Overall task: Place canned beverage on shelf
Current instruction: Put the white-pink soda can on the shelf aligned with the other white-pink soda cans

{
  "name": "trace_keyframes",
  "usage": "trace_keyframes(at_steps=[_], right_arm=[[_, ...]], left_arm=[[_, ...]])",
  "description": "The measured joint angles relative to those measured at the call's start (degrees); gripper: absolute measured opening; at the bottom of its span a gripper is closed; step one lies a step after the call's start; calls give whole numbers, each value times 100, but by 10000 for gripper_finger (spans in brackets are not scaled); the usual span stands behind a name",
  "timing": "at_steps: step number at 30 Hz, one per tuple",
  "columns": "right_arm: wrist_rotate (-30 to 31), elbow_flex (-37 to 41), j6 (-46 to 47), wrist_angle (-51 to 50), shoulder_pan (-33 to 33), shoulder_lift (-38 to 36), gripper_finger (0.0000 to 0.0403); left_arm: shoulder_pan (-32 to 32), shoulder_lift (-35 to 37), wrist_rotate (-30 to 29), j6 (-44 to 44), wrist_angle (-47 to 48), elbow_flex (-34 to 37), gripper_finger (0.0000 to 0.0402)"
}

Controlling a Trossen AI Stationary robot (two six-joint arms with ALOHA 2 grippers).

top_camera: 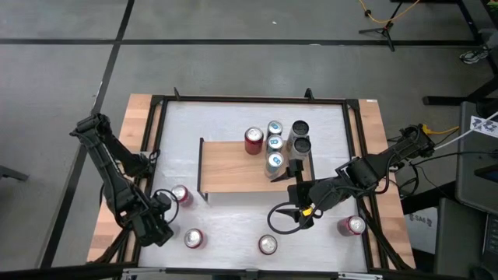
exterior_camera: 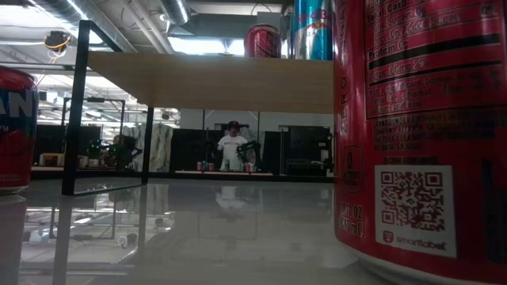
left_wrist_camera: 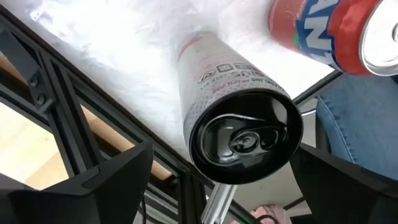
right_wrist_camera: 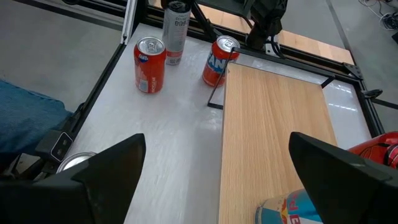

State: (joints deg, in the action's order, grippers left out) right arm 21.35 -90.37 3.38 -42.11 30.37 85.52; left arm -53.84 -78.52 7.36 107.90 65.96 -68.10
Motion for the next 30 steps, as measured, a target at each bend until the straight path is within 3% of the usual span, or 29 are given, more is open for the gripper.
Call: trace_keyframes(at_steps=[12, 30], right_arm=[[-1, 2, 0, 0, -2, 0, 386], [1, 2, 0, -2, 0, 0, 386]], left_arm=[[-2, 0, -562, -4, 4, 0, 364], [-17, -563, -477, -1010, -105, 0, 364]])
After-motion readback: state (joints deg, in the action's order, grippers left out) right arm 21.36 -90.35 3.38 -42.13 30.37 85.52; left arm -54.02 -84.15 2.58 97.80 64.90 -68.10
